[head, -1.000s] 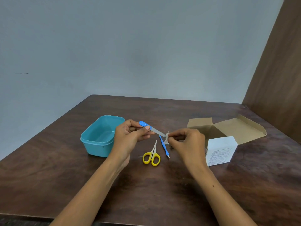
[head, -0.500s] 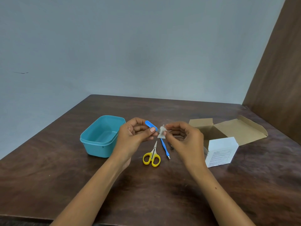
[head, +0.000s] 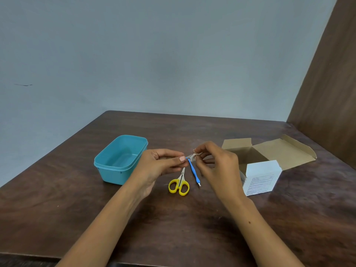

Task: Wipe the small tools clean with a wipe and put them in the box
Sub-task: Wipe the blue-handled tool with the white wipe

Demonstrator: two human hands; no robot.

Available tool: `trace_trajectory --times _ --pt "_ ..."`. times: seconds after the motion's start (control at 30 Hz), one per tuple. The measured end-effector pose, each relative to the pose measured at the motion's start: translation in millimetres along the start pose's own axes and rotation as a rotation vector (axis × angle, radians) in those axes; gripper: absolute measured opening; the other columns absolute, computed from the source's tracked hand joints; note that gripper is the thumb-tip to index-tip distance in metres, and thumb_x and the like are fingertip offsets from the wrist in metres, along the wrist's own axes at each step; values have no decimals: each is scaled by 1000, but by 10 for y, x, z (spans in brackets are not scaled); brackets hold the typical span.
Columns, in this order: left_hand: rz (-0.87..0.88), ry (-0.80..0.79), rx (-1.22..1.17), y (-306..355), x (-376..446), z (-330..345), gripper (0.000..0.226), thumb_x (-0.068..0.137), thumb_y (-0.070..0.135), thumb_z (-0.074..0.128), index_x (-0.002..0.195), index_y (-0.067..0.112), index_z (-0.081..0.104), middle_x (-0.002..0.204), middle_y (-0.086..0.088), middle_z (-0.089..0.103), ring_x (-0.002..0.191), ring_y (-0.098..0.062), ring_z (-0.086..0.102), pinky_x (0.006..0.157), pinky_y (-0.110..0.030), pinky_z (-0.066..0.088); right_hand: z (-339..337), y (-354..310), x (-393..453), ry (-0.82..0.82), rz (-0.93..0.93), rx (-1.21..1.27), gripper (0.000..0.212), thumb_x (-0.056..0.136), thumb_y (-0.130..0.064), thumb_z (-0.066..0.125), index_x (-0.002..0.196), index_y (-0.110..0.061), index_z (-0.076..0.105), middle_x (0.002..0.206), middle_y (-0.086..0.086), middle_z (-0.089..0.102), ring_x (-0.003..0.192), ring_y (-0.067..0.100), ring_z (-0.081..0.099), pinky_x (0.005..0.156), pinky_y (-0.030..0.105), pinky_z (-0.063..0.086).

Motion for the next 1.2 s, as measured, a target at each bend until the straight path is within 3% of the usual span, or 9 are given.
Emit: trace_trajectory --times 0.13,0.47,0.6,0.83,1.2 --pt "-27 58 81 1 -1 -5 18 73 5 76 90 7 72 82 -8 76 78 -17 74 60 -23 58 -43 1 16 -6 128 165 13 76 -2 73 83 -13 69 75 -8 69 70 5 66 63 7 48" --pt "45 122 157 -12 22 -11 16 69 4 79 84 9 75 77 -6 76 72 -13 73 57 -21 56 -50 33 42 42 364 410 20 77 -6 74 76 -19 58 78 -5 68 75 5 66 68 13 53" --pt "77 125 158 -21 24 -13 15 68 4 80 80 10 75 77 -7 76 72 -14 72 56 -20 55 22 31 17 -70 291 319 22 80 3 66 80 -18 70 81 -11 69 79 4 65 70 16 53" --pt "124 101 195 -12 7 -5 15 68 3 80 82 7 75 79 -8 76 76 -17 73 61 -24 58 49 -22 6 -96 171 231 13 73 -7 77 82 -16 75 83 -6 69 75 5 66 66 19 55" --pt "157 82 270 -11 14 9 17 68 3 81 84 7 75 76 -7 76 73 -17 72 61 -23 58 15 9 0 -34 326 215 10 71 -9 80 75 -16 75 72 -8 70 69 4 66 64 10 50"
Point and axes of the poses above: each hand's wrist, its own x-axis towards the middle knuckle, its own z-axis out of the palm, y = z × x, the point moved 2 cm from there along x, towards the middle knuckle
